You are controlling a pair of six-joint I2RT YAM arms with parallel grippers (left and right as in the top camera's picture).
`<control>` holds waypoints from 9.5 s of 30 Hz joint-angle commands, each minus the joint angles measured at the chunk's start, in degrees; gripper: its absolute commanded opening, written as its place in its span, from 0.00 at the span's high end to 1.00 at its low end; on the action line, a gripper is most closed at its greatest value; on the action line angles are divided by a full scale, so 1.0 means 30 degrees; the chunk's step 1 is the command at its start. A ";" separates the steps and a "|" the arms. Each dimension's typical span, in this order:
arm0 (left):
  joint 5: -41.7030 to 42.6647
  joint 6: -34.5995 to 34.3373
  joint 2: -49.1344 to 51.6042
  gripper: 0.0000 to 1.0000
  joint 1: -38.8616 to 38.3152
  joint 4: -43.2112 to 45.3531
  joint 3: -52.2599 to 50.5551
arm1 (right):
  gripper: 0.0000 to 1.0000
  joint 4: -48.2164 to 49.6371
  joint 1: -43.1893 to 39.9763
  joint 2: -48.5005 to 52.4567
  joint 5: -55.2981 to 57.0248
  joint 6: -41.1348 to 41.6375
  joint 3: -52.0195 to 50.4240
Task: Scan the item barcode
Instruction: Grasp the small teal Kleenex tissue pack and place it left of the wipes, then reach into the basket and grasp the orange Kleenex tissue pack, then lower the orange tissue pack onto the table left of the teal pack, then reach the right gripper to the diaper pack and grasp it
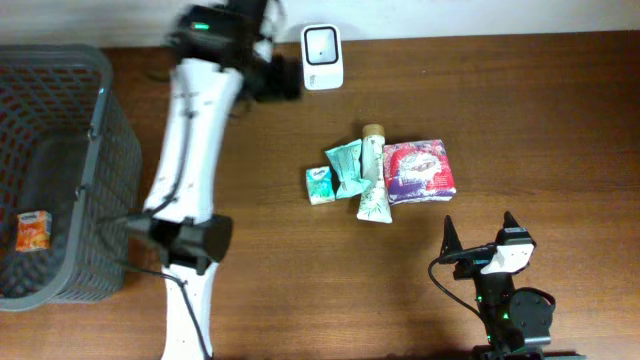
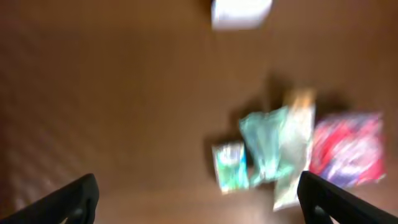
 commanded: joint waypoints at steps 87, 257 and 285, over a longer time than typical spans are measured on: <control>-0.4044 0.0153 -1.5824 1.00 -0.1858 1.6065 -2.3904 | 0.01 -0.0095 0.0109 -0.0124 -0.0051 0.0073 -0.0095; -0.4918 -0.2834 -0.9668 0.01 -0.0845 0.6870 -1.9737 | 0.01 -2.5237 -0.1552 3.4002 -0.2098 -0.2266 3.5867; -0.4918 -0.2834 -0.9668 0.01 -0.0845 0.6870 -1.9737 | 0.96 -2.3977 -0.2295 4.3969 -1.3988 -0.8648 3.2254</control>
